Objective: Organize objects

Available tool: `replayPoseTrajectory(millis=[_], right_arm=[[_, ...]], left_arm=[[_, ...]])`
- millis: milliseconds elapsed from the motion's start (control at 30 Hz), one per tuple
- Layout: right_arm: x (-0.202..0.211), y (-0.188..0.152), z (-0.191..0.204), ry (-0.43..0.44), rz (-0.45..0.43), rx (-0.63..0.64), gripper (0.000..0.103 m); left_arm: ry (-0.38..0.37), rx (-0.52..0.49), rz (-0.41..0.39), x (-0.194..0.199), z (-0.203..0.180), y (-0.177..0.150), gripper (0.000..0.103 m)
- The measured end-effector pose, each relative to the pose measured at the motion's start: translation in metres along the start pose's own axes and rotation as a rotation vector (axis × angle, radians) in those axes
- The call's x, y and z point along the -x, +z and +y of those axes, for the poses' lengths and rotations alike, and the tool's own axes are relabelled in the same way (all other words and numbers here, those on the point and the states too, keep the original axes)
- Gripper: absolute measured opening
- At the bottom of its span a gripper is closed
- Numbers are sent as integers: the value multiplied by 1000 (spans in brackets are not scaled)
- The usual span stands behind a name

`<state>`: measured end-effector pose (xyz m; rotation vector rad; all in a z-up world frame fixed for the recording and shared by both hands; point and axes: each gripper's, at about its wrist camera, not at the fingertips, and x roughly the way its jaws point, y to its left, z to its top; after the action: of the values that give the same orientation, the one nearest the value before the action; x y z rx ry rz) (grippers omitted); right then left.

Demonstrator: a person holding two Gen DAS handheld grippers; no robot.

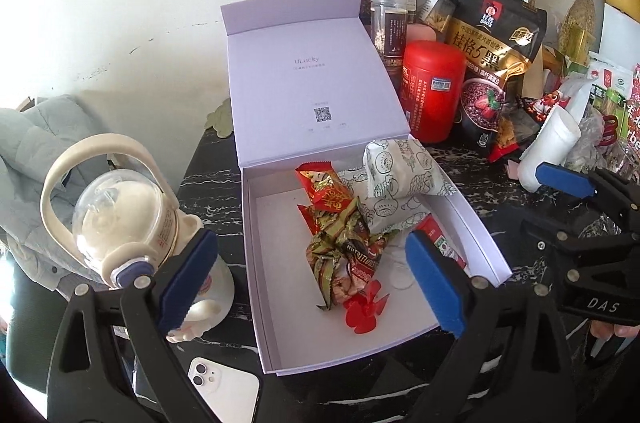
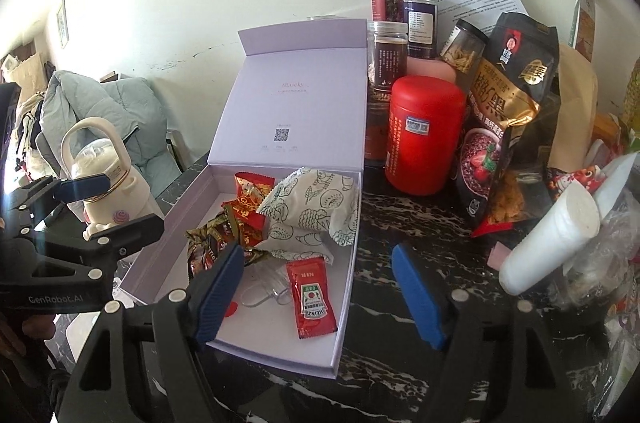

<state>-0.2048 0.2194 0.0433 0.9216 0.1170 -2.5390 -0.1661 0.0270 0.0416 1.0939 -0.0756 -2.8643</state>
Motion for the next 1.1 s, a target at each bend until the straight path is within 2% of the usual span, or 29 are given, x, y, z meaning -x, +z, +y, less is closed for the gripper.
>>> replayPoseTrajectory(millis=[267,500,1100], right_arm=[[20,-15,2,-5,65,-25,78],[49,-28,16,-34,63,-14,78],[120,-52,56,-88,28,12,80]], left_arm=[[-17,23,38,19,0,-15,95],[11,-5,16,48,-2,-31,95],[17,-5,-7,114,6,-55,95]])
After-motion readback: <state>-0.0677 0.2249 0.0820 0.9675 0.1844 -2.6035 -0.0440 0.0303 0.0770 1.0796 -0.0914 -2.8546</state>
